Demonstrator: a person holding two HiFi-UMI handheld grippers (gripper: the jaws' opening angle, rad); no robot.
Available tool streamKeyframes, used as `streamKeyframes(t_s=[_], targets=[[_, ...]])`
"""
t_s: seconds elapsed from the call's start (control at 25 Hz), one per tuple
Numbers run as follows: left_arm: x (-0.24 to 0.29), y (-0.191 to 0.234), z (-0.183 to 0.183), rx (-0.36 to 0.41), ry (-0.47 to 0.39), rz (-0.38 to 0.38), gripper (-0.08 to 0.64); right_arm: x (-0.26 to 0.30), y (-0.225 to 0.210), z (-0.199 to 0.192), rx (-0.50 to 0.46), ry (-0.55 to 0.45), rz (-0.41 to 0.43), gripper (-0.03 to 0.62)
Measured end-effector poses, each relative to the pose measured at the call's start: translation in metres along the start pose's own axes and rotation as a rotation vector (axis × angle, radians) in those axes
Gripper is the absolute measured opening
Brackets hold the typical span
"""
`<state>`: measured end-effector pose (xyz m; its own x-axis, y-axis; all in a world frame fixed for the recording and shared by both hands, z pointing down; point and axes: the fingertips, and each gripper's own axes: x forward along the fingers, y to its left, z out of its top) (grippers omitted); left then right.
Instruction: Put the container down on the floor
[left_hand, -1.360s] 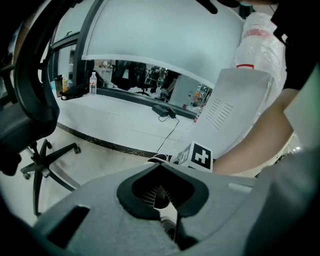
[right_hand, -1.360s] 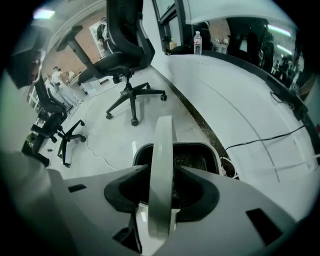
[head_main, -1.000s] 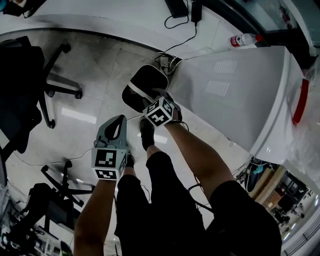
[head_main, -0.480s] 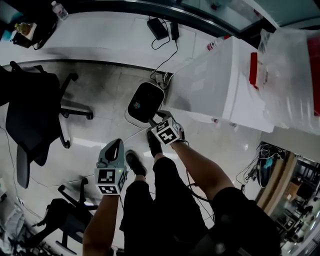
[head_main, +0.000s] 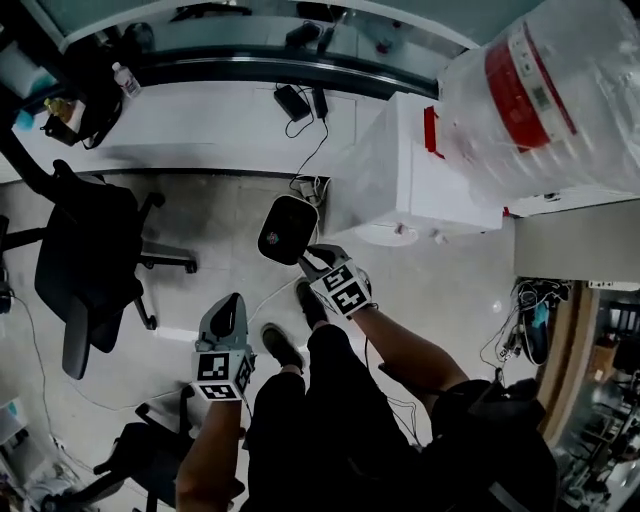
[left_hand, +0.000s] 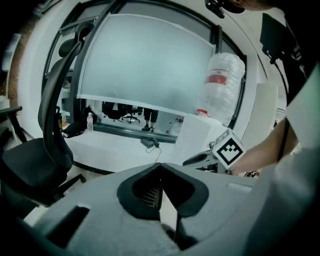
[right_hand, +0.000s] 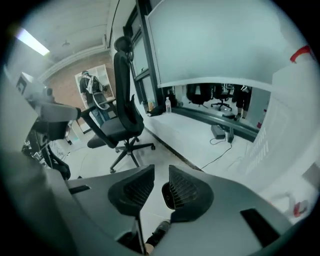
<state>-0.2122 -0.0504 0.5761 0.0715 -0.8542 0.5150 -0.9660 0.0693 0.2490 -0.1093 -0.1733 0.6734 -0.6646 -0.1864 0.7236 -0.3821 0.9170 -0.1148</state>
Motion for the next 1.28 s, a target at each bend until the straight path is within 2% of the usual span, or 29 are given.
streamKeyframes(t_s=[0.28,0.64,0.76,0.96,1.2,1.28], targets=[[-0.04,-0.016,0.032,0.031,-0.091,-0.038,0.008,-0.081,0.024,0.071,0.027,-0.179,-0.024,0.049],[-0.097,-0.048,0.086,0.056,-0.213,-0.091,0.008,-0.185,0.076,0.129,0.094,-0.354,0.001,0.021],[-0.112,-0.066,0.109,0.076,-0.265,-0.127,0.008,-0.219,0.093,0.139,0.082,-0.388,-0.013,0.02],[-0.14,-0.095,0.141,0.152,-0.334,-0.216,0.008,-0.257,0.109,0.153,0.074,-0.441,-0.04,0.017],[-0.167,-0.113,0.159,0.113,-0.355,-0.234,0.008,-0.291,0.116,0.157,0.055,-0.465,-0.058,0.009],[-0.17,-0.116,0.168,0.146,-0.361,-0.222,0.007,-0.301,0.113,0.164,0.053,-0.488,-0.058,0.009]])
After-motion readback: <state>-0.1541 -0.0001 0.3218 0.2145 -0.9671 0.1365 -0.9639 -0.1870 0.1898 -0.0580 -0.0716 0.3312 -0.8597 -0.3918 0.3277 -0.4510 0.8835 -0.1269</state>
